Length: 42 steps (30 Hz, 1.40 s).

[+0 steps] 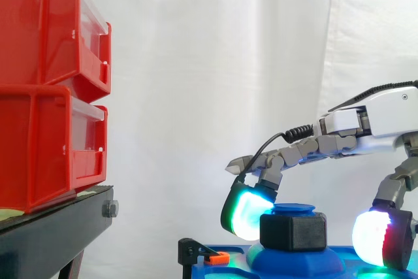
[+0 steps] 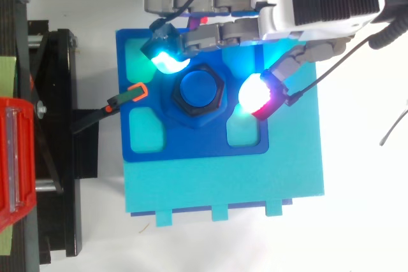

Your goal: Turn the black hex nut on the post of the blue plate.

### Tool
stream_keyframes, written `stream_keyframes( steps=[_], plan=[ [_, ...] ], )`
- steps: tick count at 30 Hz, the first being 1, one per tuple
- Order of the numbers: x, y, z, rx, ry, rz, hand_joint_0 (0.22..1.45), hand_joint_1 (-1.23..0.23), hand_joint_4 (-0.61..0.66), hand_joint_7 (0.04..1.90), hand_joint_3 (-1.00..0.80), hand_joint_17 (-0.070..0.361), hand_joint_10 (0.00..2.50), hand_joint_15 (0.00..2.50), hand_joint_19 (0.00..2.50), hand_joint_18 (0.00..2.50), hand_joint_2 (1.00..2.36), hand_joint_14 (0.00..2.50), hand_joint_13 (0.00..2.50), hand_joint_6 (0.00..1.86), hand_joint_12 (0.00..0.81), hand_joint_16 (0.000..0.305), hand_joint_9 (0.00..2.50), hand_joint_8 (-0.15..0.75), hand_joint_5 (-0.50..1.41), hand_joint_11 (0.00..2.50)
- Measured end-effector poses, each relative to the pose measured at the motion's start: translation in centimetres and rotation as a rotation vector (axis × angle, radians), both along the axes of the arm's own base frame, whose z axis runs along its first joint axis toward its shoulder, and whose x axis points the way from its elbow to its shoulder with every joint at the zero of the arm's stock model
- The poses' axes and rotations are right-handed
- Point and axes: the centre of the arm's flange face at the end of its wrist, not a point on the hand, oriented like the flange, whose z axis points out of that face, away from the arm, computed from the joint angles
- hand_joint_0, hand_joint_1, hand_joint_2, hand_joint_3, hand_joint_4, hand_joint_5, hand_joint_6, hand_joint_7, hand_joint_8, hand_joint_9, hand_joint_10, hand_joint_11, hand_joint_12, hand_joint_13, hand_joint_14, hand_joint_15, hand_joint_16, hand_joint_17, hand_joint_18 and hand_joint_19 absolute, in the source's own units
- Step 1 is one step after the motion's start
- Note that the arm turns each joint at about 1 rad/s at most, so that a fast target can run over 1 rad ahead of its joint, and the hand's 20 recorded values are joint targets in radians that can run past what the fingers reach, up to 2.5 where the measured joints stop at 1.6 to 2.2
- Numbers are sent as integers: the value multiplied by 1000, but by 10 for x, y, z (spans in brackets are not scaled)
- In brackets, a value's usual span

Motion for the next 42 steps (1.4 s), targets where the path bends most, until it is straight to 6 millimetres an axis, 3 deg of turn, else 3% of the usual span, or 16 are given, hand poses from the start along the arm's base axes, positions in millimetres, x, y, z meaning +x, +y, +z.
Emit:
stream_keyframes(
  steps=[19,34,42],
  plan=[
    [-3,-6,2,-2,2,-8,412,-672,41,842,-500,84,0,57,165,58,1000,1,0,501,269,38,0,74,-300,0],
    [-1,-21,40,-2,-41,-28,421,-675,49,852,-500,81,0,55,169,59,1000,1,0,500,261,36,0,63,-300,0],
    [4,-14,48,21,-53,-19,435,-727,44,843,-500,78,0,65,166,49,1000,0,0,501,250,35,0,55,-300,0]
  ],
)
